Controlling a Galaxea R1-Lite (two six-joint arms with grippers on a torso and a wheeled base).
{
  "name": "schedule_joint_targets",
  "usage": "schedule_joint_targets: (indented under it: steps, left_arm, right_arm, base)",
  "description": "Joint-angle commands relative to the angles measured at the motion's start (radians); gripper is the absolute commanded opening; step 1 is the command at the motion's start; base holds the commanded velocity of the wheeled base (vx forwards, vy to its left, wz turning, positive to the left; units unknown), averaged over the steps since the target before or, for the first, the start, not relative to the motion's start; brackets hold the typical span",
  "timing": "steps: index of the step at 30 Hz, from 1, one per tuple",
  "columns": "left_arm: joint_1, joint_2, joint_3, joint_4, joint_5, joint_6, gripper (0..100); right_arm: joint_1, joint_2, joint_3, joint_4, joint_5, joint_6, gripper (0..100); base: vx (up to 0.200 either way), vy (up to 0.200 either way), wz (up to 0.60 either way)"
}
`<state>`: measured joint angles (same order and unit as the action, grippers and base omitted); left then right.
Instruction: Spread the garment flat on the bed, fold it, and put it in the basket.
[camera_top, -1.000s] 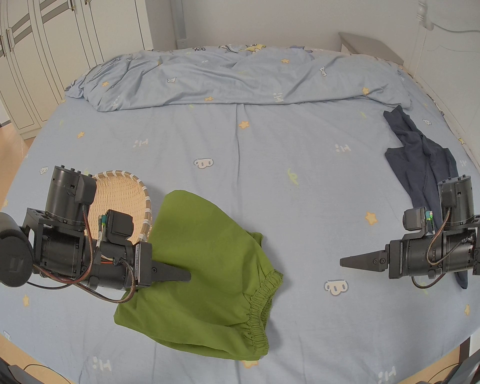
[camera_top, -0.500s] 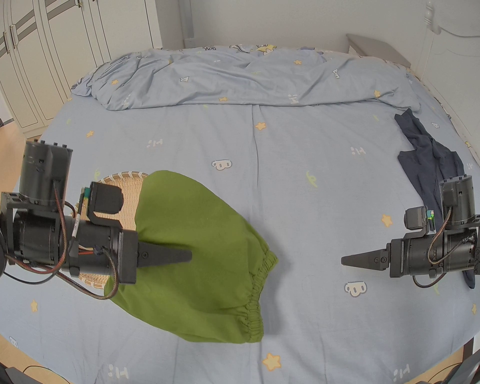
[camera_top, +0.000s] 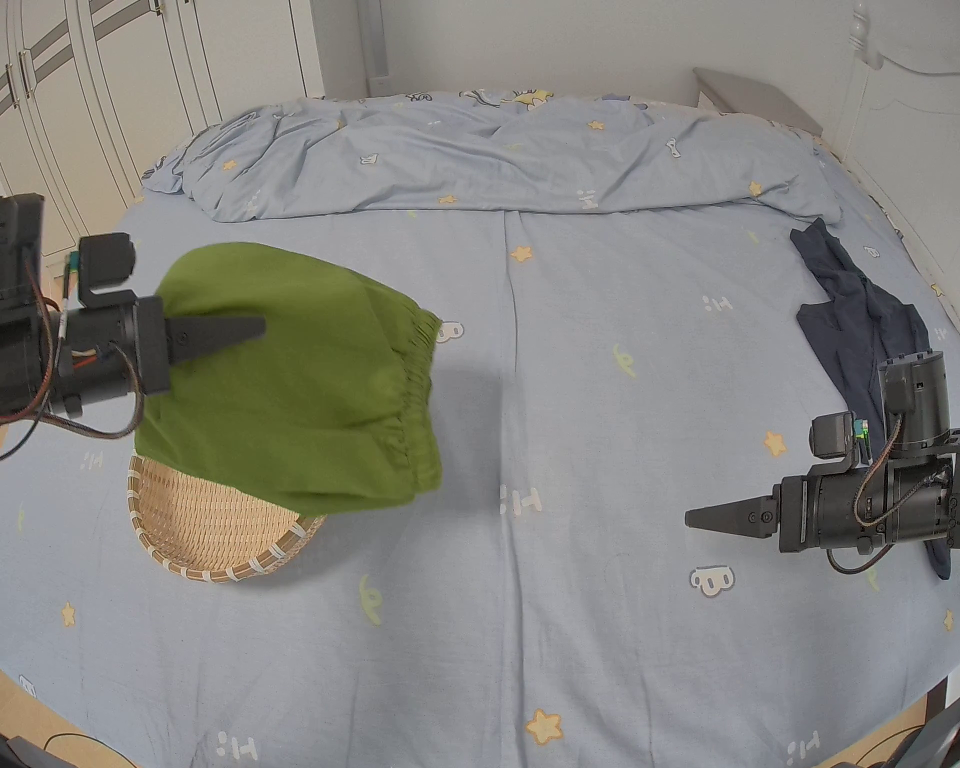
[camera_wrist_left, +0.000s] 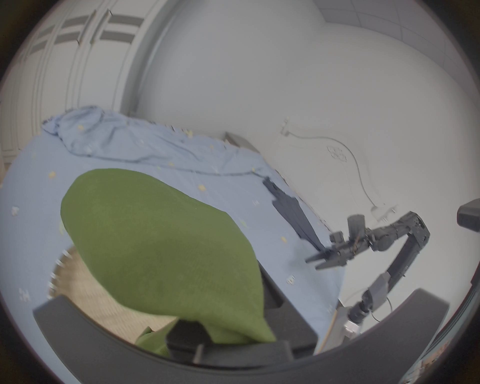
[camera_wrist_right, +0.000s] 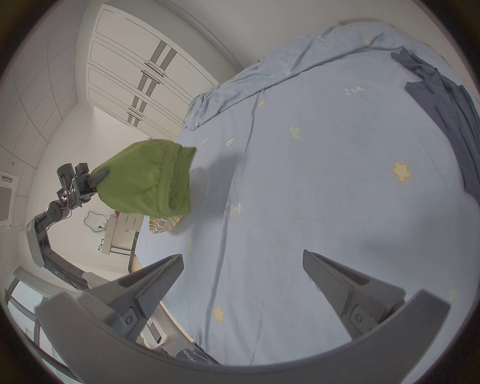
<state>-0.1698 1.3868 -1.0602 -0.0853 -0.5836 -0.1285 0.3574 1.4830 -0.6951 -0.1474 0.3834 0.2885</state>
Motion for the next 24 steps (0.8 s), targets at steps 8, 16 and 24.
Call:
schedule_joint_targets:
  steps: [8, 16, 24]
  left_arm:
    - [0.303, -0.005, -0.001, -0.119, -0.206, -0.091, 0]
    - [0.378, 0.020, 0.171, -0.122, -0.200, -0.106, 0]
    - [0.408, 0.150, 0.256, -0.120, -0.197, -0.097, 0]
  right_arm:
    - [0.002, -0.007, -0.001, 0.000, -0.005, -0.002, 100]
    - [0.003, -0.007, -0.001, 0.000, -0.003, -0.005, 100]
    - [0.009, -0.040, 0.000, 0.003, -0.003, -0.002, 100]
  base:
    - [0.000, 0.000, 0.00]
    - [0.000, 0.000, 0.00]
    - [0.000, 0.000, 0.00]
